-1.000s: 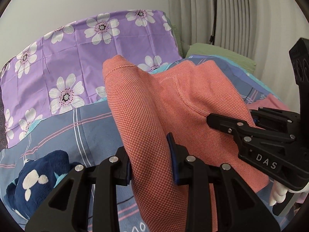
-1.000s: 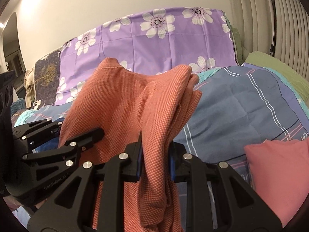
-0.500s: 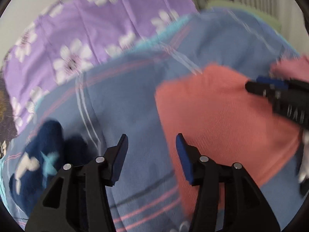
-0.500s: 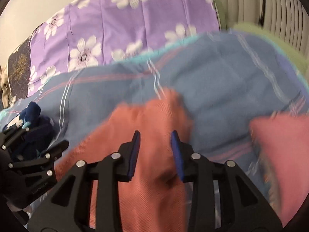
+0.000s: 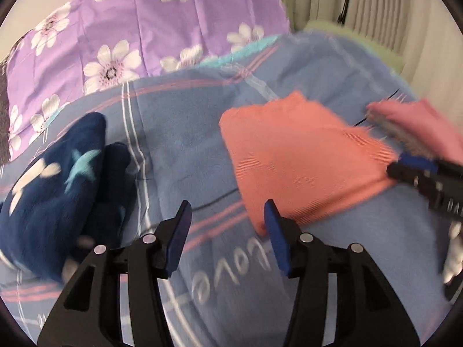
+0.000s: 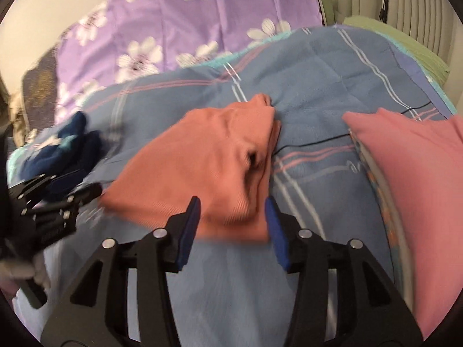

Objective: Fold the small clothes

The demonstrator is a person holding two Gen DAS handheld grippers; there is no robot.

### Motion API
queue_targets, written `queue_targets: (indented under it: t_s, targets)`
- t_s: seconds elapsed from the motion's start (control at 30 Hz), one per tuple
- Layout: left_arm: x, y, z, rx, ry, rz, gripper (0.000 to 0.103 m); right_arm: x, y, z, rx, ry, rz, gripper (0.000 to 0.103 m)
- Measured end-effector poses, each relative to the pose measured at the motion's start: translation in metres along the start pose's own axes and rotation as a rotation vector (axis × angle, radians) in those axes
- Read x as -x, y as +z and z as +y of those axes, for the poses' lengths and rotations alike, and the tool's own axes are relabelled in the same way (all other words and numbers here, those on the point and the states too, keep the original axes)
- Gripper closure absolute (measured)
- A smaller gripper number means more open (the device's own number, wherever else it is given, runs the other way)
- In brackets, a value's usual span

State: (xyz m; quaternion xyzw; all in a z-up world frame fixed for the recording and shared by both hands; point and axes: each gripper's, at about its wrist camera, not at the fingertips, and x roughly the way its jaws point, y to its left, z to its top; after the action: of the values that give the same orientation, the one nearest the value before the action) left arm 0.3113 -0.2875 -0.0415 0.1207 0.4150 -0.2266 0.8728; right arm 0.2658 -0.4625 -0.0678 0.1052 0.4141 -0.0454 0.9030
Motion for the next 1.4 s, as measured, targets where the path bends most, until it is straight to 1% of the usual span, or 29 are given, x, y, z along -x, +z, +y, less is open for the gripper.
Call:
queue_targets:
  t_s: [0.07,0.1,0.13,0.2,0.23,0.27,0.3,0.33,0.37,0.43,0.5,0.57,0.63,0.77,0.9,1.0,1.1,1.13,1.27,1.4]
  targets:
    - [0.027,-0.010,-0.005,-0.013,-0.009,-0.055,0.043,0.030,-0.017,0.004,0.019,0.020,-0.042,0.044]
    - [0.046,-0.019,-0.009,-0.025,-0.017,-0.086,0.038,0.043,-0.026,0.008,0.029,0.019,-0.056,0.033]
    - [0.061,-0.026,-0.012,-0.034,-0.021,-0.111,0.035,0.055,-0.034,0.011,0.034,0.015,-0.067,0.027]
    - [0.097,-0.043,-0.017,-0.053,-0.016,-0.178,0.026,0.083,-0.054,0.017,0.037,0.031,-0.082,0.026]
    - [0.113,-0.051,-0.017,-0.061,-0.017,-0.209,0.024,0.093,-0.061,0.019,0.036,0.047,-0.087,0.025]
    - [0.125,-0.057,-0.017,-0.060,-0.013,-0.232,0.018,0.108,-0.072,0.022,0.029,0.060,-0.098,0.023]
    - [0.145,-0.067,-0.018,-0.055,-0.006,-0.269,0.016,0.118,-0.079,0.025,0.023,0.061,-0.105,0.020]
    - [0.158,-0.074,-0.019,-0.049,-0.005,-0.289,0.014,0.133,-0.089,0.029,0.018,0.058,-0.117,0.019]
    - [0.169,-0.079,-0.019,-0.042,-0.005,-0.305,0.010,0.143,-0.095,0.032,0.017,0.057,-0.134,0.019]
    - [0.196,-0.094,-0.021,-0.027,-0.007,-0.343,0.007,0.169,-0.109,0.039,0.008,0.047,-0.180,0.015]
    - [0.219,-0.109,-0.024,-0.029,-0.003,-0.373,0.002,0.187,-0.122,0.042,-0.010,0.045,-0.205,0.013]
    - [0.241,-0.125,-0.030,-0.038,0.023,-0.410,0.002,0.208,-0.139,0.048,-0.040,0.053,-0.224,0.011]
    - [0.258,-0.140,-0.037,-0.045,0.045,-0.432,0.002,0.219,-0.150,0.054,-0.048,0.051,-0.226,0.008]
    - [0.285,-0.164,-0.043,-0.026,0.049,-0.454,0.002,0.243,-0.175,0.074,-0.010,0.036,-0.236,0.007]
    - [0.304,-0.185,-0.044,0.009,0.033,-0.434,0.002,0.257,-0.190,0.085,-0.003,0.020,-0.247,0.006]
    - [0.311,-0.198,-0.042,0.026,0.037,-0.413,0.002,0.264,-0.198,0.089,-0.001,0.016,-0.246,0.006]
    - [0.317,-0.211,-0.041,0.057,0.085,-0.392,0.002,0.269,-0.206,0.094,0.007,0.007,-0.244,0.006]
    - [0.318,-0.214,-0.039,0.064,0.088,-0.391,0.002,0.272,-0.209,0.096,0.012,0.001,-0.248,0.006]
    - [0.319,-0.222,-0.036,0.088,0.072,-0.377,0.002,0.279,-0.216,0.101,0.027,-0.018,-0.265,0.005]
    - [0.320,-0.225,-0.040,0.077,0.062,-0.377,0.002,0.286,-0.220,0.106,0.042,-0.036,-0.286,0.005]
